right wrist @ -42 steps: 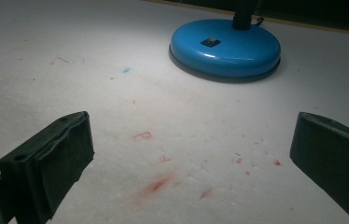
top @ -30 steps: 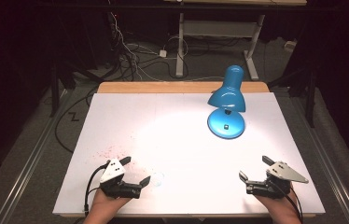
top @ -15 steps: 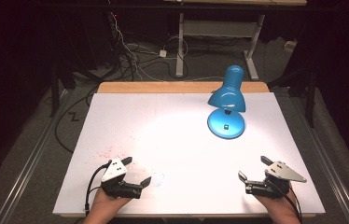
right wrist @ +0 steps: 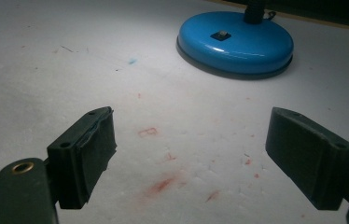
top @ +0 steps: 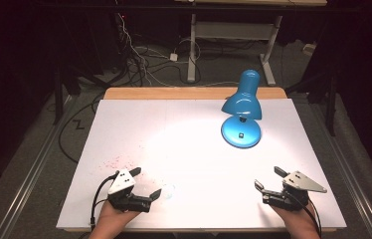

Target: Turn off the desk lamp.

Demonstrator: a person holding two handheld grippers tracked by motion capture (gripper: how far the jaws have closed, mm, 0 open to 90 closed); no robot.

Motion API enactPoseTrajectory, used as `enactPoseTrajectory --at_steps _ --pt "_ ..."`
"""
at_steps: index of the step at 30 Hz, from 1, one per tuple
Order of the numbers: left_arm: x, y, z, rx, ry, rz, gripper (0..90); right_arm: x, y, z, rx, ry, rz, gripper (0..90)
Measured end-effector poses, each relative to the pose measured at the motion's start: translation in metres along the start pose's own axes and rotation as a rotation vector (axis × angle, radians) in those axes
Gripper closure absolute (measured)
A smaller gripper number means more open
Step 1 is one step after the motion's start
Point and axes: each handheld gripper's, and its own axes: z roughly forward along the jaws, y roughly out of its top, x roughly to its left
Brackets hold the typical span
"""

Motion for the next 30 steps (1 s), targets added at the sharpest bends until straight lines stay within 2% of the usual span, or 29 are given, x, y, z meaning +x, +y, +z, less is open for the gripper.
enactPoseTrajectory --at_steps 10,19,21,23,30 --pt "-0.0005 -0.0002 -0.0004 -0.003 0.004 0.003 0.0 -0.0005 0.0003 0.0009 0.012 -0.008 0.003 26.9" --pt "-0.0012 -0.0007 -0.001 -0.011 0.008 0.006 0.0 -0.0022 -0.0003 -0.0002 -0.001 0.008 0.012 41.2" --pt "-0.001 -0.0006 -0.0009 -0.009 0.007 0.006 0.0 -0.0024 -0.0002 -0.0001 0.003 0.007 0.017 47.8" --pt "-0.0009 -0.0005 -0.0008 -0.007 0.005 0.005 0.0 -0.0024 -0.0001 0.0001 0.005 0.006 0.019 49.4" --pt "-0.0013 -0.0005 -0.0007 -0.007 0.005 0.011 0.0 -0.0026 -0.0002 -0.0001 0.006 0.015 0.017 63.9"
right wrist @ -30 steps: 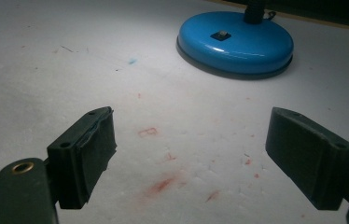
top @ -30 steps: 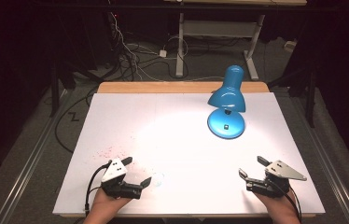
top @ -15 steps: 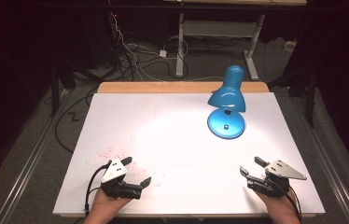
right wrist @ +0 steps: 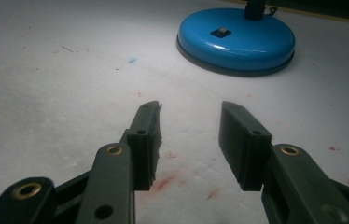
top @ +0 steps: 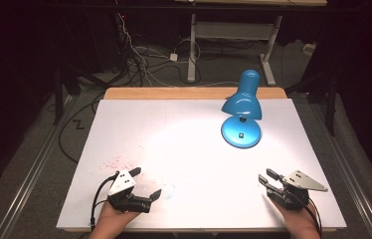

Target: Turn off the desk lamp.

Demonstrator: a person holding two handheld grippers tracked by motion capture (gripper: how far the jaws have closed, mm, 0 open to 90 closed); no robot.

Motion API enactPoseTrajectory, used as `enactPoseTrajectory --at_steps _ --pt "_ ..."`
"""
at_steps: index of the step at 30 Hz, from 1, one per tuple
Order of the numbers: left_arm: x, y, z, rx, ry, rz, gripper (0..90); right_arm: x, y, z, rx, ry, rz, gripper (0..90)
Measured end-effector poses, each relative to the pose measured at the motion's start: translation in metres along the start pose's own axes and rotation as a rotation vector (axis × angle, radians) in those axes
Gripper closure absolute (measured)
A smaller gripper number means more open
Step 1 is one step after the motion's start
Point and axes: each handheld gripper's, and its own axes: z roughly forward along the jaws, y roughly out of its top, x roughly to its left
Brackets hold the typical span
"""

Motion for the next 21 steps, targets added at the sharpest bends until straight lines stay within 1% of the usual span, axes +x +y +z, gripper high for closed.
enactPoseTrajectory --at_steps 1,2,3,12,14,18,21 --pt "0.0 0.0 0.0 0.0 0.0 0.0 0.0 0.0 0.0 0.0 0.0 0.0 0.0 63.9" --pt "0.0 0.0 0.0001 0.001 -0.001 0.0 0.0 -0.0003 0.0 0.0 0.002 0.004 0.0 67.4" --pt "0.0001 0.0001 0.0002 0.002 -0.001 0.001 0.0 -0.0003 0.0 0.0 0.002 0.004 0.0 67.4" --pt "-0.0005 0.0002 0.0004 0.004 0.002 0.004 0.0 -0.0018 -0.0001 -0.0002 0.0 0.004 0.006 82.9" --pt "-0.0005 0.0002 0.0006 0.005 0.002 0.005 0.0 -0.0017 -0.0002 -0.0005 0.001 0.005 0.011 89.5" --pt "0.0002 0.0004 0.0009 0.008 0.0 -0.001 0.0 -0.0043 0.0002 0.0004 0.008 0.012 0.036 90.0" --pt "0.0004 0.0002 0.0002 0.002 -0.008 0.002 0.0 -0.0048 0.0 -0.0002 0.005 0.011 0.043 90.0"
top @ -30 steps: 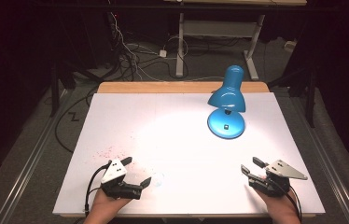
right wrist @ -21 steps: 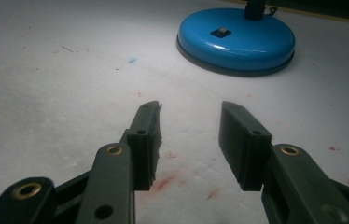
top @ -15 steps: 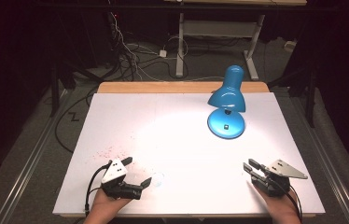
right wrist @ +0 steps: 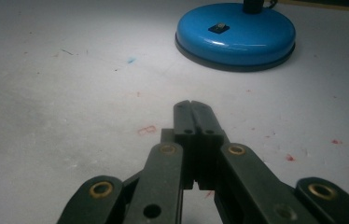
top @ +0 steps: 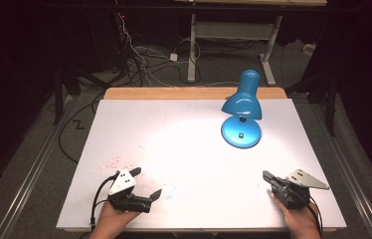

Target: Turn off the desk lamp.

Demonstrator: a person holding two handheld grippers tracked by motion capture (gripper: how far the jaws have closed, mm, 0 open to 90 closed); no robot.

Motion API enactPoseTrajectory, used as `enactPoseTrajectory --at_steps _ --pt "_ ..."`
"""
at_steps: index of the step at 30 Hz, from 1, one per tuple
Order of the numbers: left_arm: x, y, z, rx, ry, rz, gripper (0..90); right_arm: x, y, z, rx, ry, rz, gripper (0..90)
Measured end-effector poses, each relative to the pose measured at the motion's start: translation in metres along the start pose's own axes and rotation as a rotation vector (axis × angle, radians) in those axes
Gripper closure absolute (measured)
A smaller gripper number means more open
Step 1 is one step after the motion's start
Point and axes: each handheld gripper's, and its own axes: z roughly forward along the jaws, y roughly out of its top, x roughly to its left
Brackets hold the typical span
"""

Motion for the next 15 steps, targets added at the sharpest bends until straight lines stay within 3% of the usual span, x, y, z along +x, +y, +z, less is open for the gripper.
enactPoseTrajectory --at_steps 5,10,12,15 --pt "0.001 -0.001 -0.001 -0.013 -0.014 -0.007 0.0 0.004 0.003 -0.003 -0.035 0.006 -0.004 90.0" --pt "0.002 0.0 0.0 0.001 0.002 -0.02 0.0 0.005 0.015 0.0 -0.077 0.02 -0.002 90.0" --pt "0.002 0.0 0.0 0.001 0.002 -0.02 0.0 0.005 0.017 0.003 -0.077 0.021 -0.009 90.0" --pt "0.004 0.0 0.0 0.011 -0.033 -0.026 0.0 0.004 0.024 0.011 -0.06 0.031 -0.009 90.0"
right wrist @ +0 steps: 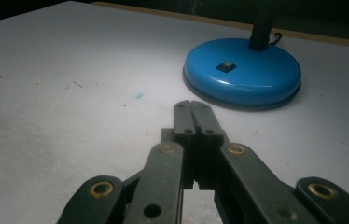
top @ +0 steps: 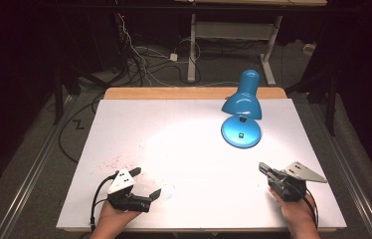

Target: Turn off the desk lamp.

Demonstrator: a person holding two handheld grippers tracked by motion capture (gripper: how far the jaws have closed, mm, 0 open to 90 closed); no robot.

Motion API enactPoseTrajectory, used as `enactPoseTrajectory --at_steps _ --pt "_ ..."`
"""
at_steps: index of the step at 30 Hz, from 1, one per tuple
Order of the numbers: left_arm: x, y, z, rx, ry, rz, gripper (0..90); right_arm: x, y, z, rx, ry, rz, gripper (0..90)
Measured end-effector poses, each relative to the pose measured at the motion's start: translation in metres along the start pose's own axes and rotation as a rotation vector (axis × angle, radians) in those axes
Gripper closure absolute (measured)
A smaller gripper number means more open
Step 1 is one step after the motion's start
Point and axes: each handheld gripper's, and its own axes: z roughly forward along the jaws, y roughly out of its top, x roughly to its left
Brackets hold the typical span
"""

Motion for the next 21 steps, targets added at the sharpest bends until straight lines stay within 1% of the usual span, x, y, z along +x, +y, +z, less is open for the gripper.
enactPoseTrajectory --at_steps 2,3,6,8,9,11,13,16,18,20,21 --pt "0.001 0.0 0.0 0.0 -0.013 -0.004 0.0 0.0 0.005 0.005 0.004 0.03 0.008 90.0" --pt "0.001 0.0 0.0 0.001 -0.017 -0.002 0.0 0.001 0.008 0.007 0.003 0.032 0.003 90.0" --pt "0.001 0.0 0.0 0.003 -0.018 0.005 0.0 0.001 0.017 0.015 0.005 0.028 0.007 90.0" --pt "0.0 -0.001 -0.001 -0.006 -0.011 0.005 0.0 -0.003 0.022 0.022 0.013 0.049 0.025 90.0" --pt "0.0 -0.001 -0.001 -0.01 -0.011 0.004 0.0 -0.004 0.026 0.026 0.02 0.046 0.028 90.0" --pt "0.002 -0.001 -0.002 -0.019 -0.022 -0.014 0.0 -0.006 0.029 0.034 0.031 0.04 0.031 90.0" --pt "0.002 -0.002 -0.003 -0.028 -0.021 -0.024 0.0 -0.009 0.033 0.041 0.043 0.023 0.035 90.0" --pt "0.001 -0.002 -0.002 -0.025 -0.018 -0.009 0.0 -0.016 0.036 0.052 0.066 -0.007 0.034 90.0" --pt "0.0 -0.001 -0.002 -0.019 -0.014 0.0 0.0 -0.021 0.037 0.059 0.071 -0.007 0.044 90.0" --pt "0.0 -0.001 -0.002 -0.018 -0.015 0.0 0.0 -0.025 0.04 0.069 0.09 -0.021 0.039 90.0" --pt "0.0 -0.001 -0.002 -0.018 -0.018 -0.002 0.0 -0.025 0.04 0.069 0.09 -0.021 0.039 90.0"
